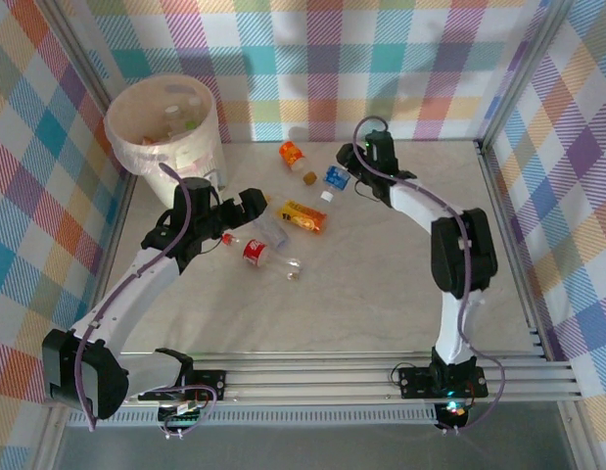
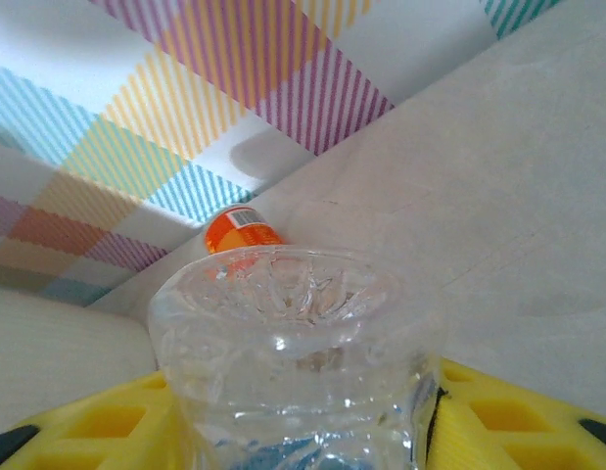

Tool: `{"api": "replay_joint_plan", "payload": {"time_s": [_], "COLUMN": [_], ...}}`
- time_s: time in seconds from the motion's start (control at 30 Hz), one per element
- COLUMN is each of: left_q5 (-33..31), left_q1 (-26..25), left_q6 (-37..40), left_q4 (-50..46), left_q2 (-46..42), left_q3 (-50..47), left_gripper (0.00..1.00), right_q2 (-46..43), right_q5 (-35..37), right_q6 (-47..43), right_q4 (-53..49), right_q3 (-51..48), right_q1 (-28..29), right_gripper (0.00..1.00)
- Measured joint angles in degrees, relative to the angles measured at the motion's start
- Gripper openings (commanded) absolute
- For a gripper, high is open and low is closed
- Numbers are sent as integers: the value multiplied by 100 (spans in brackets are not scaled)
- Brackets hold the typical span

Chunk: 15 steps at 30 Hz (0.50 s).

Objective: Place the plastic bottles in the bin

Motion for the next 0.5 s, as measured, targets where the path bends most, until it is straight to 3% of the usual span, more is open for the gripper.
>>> {"api": "replay_joint_plan", "payload": {"time_s": [0.5], "left_q5": [621], "left_q1": [-352], "left_q6": [42], "left_q4": [588], "left_q2": [286], "left_q3": [11], "left_gripper": [100], "right_q2": [-2393], "right_q5": [-1167], "right_q6": [-509], "right_q4": [1045], "right_q3": [-2367], "right_q1": [17], "right_gripper": [43]}}
